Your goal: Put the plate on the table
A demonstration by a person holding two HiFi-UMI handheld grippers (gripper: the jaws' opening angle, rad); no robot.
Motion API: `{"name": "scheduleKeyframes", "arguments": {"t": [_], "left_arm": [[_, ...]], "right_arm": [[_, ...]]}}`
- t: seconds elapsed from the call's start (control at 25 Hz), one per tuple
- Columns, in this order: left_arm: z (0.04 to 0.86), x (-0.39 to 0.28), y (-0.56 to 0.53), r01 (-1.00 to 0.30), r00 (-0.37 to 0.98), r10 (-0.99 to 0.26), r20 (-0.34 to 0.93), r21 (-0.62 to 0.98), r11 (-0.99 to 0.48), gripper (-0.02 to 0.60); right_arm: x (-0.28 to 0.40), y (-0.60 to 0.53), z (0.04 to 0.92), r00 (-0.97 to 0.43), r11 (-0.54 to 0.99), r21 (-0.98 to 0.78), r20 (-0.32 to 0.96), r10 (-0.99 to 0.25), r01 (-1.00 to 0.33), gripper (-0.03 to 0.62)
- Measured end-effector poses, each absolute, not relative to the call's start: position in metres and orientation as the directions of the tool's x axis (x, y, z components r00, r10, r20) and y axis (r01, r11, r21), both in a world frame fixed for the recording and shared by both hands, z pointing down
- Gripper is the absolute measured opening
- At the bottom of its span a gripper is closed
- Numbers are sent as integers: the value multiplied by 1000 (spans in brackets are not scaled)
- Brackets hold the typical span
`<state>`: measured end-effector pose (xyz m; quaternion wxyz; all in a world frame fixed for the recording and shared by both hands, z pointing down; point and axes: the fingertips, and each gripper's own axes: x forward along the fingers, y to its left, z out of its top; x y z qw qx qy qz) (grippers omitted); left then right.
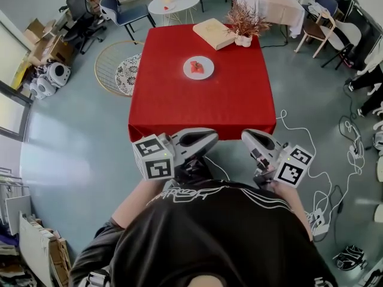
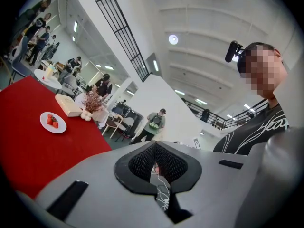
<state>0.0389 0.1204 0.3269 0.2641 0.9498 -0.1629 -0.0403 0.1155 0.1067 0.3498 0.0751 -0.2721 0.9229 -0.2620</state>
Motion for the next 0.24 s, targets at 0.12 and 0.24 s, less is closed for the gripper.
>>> {"name": "scheduleKeyframes", "arguments": {"t": [0.12,0.24], "left_arm": [[330,33,120,-293,944,-329,18,506,-812,6],[332,29,120,-299,942,-334,25,512,-805,6]], "right_arm": [[109,107,350,-843,717,-523,7,-538,-462,6],[105,107,350,-845,718,-521,11,-535,-462,6]]}}
